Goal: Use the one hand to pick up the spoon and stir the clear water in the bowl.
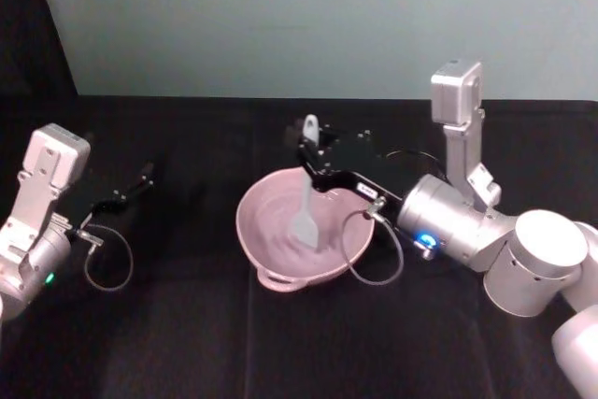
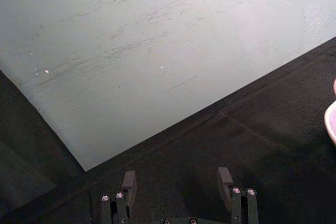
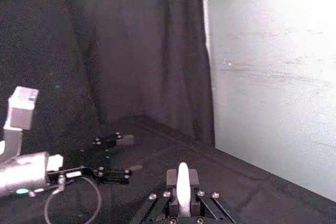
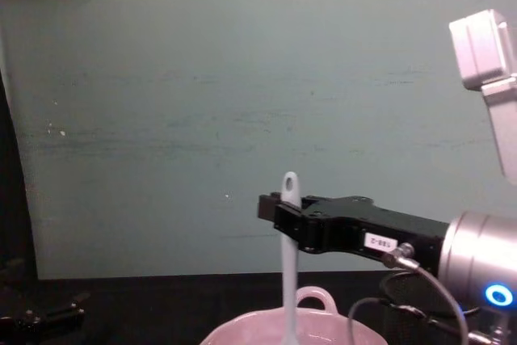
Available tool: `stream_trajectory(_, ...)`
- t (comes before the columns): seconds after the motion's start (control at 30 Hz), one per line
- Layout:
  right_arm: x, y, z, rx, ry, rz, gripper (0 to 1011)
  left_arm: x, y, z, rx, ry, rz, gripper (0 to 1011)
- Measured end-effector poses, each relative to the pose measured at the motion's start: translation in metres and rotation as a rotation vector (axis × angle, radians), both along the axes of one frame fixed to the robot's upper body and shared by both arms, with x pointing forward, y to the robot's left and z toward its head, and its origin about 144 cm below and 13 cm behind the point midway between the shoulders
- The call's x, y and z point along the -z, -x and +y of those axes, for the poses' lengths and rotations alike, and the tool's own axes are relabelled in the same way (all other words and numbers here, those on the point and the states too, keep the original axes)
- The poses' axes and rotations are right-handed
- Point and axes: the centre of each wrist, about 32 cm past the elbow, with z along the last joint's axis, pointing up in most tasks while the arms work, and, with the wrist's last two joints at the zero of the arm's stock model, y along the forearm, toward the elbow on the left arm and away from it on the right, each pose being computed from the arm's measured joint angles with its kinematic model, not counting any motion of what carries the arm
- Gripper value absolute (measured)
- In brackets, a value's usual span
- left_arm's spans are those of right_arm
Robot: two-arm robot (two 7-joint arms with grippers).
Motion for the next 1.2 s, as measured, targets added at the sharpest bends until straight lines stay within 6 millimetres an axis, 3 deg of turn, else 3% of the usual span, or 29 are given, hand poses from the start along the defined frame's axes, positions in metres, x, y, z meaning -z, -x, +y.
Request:
stream_trajectory(0.4,0.001,-0.014,0.023,-0.028,-0.022,0.003,114,0.000,0.000,0.000,0.000,0.000,0.000,1011)
stream_trajectory(0.67,-0.001,-0.031,0.025,-0.009,-0.029,-0.005,114,0.000,0.000,0.000,0.000,0.000,0.000,1011)
stream_trajectory(0.93,-0.004,-0.040,0.012,0.040,-0.021,-0.013,114,0.000,0.000,0.000,0.000,0.000,0.000,1011)
stream_trajectory(1.2,-0.005,-0.031,-0.010,0.080,-0.004,-0.011,114,0.000,0.000,0.000,0.000,0.000,0.000,1011)
